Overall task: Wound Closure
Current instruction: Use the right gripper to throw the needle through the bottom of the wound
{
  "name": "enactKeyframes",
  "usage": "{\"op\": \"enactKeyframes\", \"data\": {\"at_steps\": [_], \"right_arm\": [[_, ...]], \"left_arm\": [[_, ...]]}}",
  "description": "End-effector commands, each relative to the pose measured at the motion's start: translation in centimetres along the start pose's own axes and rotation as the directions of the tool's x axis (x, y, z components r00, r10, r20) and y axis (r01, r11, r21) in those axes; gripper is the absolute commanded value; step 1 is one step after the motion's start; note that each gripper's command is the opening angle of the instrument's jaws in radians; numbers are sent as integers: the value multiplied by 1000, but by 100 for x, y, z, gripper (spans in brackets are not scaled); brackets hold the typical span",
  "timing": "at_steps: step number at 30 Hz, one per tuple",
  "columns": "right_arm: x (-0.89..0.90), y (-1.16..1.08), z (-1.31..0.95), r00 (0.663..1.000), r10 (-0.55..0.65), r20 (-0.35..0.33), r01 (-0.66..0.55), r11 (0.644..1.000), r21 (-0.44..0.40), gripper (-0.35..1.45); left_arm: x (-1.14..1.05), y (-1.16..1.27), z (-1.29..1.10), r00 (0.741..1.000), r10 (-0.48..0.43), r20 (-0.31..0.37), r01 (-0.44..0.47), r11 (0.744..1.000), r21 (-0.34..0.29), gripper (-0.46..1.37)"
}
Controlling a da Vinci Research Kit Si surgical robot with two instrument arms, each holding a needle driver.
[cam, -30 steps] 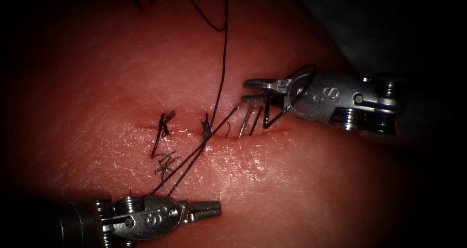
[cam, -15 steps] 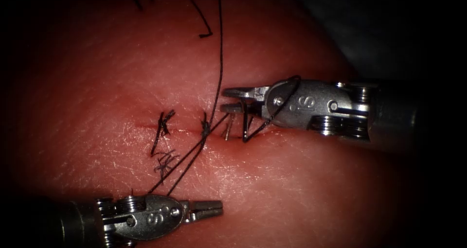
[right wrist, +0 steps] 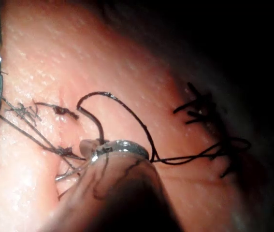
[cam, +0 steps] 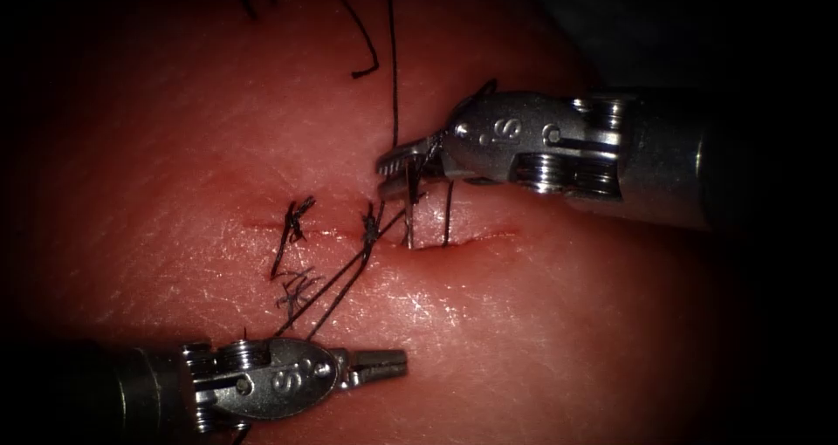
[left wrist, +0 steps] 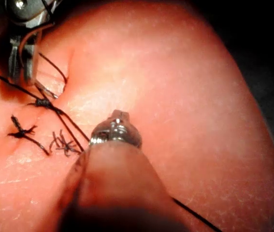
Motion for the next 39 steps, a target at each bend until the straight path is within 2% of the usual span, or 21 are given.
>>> {"op": "enactKeyframes", "data": {"at_steps": [1, 8, 17, 25, 32, 39], "right_arm": [[3, 0, 2, 1000, -3, 7, 2, 1000, 30, -35], [11, 14, -8, 1000, 23, -3, -23, 997, 76, -35], [17, 19, -19, 998, 55, 23, -58, 991, 117, -35], [20, 16, -14, 993, 119, 12, -119, 977, 177, -35], [15, 12, -17, 954, 298, 42, -299, 928, 223, -35], [5, -1, -5, 919, 393, -21, -364, 870, 334, -35]], "left_arm": [[-1, -2, 2, 1000, 3, -1, -3, 1000, -10, -35], [-15, -9, 11, 1000, -8, -3, 8, 1000, -5, -35], [-36, -15, 22, 1000, -23, -7, 23, 1000, 0, -35], [-38, -16, 22, 1000, -21, -8, 21, 1000, -2, -35], [-42, -20, 19, 1000, -23, -8, 23, 1000, -5, -35], [-48, -21, 15, 1000, -18, -8, 18, 1000, -8, -35]]}}
